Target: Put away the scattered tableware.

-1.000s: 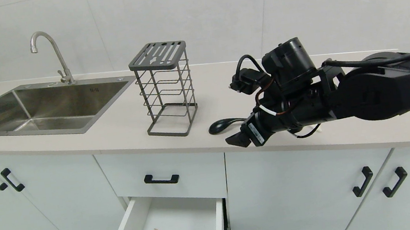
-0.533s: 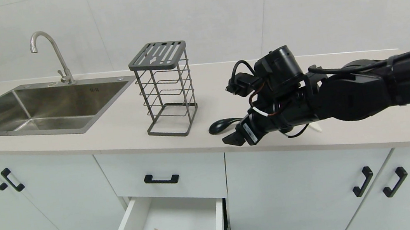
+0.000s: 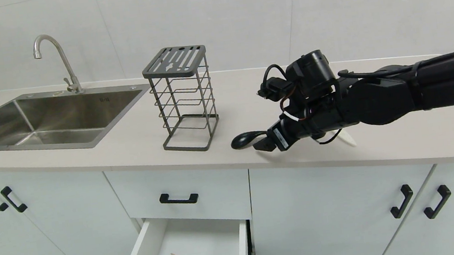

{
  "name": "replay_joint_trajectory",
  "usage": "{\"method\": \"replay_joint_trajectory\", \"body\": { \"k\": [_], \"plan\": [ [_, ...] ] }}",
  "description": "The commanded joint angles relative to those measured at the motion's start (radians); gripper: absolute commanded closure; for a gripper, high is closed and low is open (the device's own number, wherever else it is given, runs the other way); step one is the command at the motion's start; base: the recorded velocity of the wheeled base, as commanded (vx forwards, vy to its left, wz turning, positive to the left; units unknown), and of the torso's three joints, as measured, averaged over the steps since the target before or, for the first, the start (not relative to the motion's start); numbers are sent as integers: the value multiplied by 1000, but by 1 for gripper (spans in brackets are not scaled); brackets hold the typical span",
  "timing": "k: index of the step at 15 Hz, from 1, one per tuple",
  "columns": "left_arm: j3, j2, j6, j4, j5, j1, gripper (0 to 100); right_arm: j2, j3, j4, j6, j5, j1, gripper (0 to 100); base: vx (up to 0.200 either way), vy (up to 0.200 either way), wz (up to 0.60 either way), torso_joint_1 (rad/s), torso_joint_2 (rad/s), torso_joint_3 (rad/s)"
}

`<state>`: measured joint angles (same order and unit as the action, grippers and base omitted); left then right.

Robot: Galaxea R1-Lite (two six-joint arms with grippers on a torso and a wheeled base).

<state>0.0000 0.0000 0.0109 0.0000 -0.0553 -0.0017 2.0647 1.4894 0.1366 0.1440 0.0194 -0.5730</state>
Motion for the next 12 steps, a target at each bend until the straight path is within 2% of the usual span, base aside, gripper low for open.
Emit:
{"method": "replay_joint_trajectory", "body": {
  "k": [1, 4, 10, 12],
  "plan": [
    [0, 2, 0, 0, 0, 0, 0, 52, 63, -2, 0, 1, 15, 0, 0, 0, 0, 0, 0, 0],
    [0, 2, 0, 0, 0, 0, 0, 95, 104, -2, 0, 1, 15, 0, 0, 0, 0, 0, 0, 0],
    [0, 2, 0, 0, 0, 0, 0, 126, 108, -5, 0, 1, 22, 0, 0, 0, 0, 0, 0, 0],
    [0, 2, 0, 0, 0, 0, 0, 157, 155, -35, -6, 2, 24, 0, 0, 0, 0, 0, 0, 0]
  ]
}}
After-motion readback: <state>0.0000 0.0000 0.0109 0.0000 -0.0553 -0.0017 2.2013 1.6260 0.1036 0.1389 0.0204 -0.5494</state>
